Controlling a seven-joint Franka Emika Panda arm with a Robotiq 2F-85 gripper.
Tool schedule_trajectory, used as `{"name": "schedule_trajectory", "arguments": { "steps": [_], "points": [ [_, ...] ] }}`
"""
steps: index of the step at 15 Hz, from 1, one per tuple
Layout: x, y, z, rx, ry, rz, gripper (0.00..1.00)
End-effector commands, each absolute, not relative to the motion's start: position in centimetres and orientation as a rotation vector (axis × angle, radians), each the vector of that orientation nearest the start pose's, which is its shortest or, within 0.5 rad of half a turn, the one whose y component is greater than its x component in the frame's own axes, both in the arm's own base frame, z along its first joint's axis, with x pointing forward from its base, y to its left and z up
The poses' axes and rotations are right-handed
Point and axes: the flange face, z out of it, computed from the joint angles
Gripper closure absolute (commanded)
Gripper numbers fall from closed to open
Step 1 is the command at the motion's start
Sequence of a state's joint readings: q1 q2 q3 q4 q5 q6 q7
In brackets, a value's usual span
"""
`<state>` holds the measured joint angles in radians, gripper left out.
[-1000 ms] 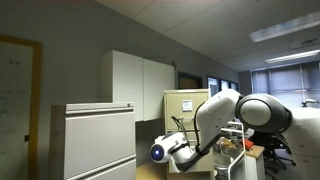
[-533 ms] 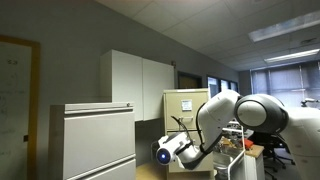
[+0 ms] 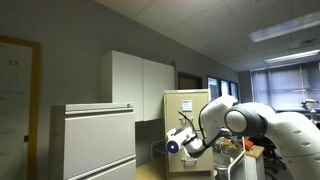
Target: Close the open drawer
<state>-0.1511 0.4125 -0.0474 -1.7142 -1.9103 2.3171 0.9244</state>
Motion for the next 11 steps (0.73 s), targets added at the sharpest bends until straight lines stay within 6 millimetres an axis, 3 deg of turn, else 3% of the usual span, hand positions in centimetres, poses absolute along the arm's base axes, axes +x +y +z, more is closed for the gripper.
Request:
{"name": "schedule_trajectory", "arguments": {
  "steps": [1, 3, 6, 11],
  "points": [
    [71.1, -18.6, 38.1, 1.743, 0.257, 0.688, 1.0],
    [71.9, -20.7, 38.3, 1.727, 0.266, 0.705, 1.0],
    [72.6, -22.7, 39.9, 1.696, 0.253, 0.723, 1.0],
    [72.4, -23.1, 41.7, 1.707, 0.136, 0.727, 1.0]
  ]
}}
